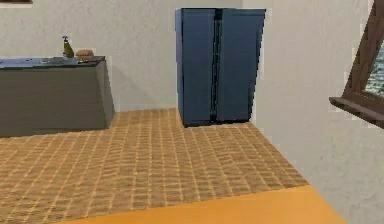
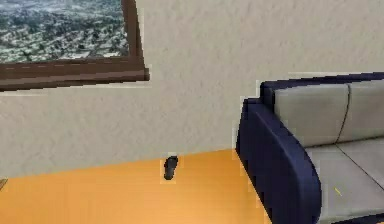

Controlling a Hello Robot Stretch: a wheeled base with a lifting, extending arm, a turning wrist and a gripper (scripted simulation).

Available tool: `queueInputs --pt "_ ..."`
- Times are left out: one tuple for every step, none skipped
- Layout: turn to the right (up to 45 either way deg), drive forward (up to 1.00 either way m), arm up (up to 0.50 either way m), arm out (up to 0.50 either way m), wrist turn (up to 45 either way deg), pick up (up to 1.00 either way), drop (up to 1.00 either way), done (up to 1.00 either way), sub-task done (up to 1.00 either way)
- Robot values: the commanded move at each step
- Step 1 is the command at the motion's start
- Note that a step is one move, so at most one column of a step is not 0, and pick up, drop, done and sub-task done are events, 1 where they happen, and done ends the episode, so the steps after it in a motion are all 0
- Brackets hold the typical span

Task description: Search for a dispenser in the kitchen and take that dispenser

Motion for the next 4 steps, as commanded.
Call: queueInputs --pt "0.0 0.25 0.0 0.0 0.0 0.0 0.0 0.0 0.0" --pt "-45.0 0.0 0.0 0.0 0.0 0.0 0.0 0.0 0.0" --pt "-3.0 0.0 0.0 0.0 0.0 0.0 0.0 0.0 0.0" --pt "0.0 1.0 0.0 0.0 0.0 0.0 0.0 0.0 0.0"
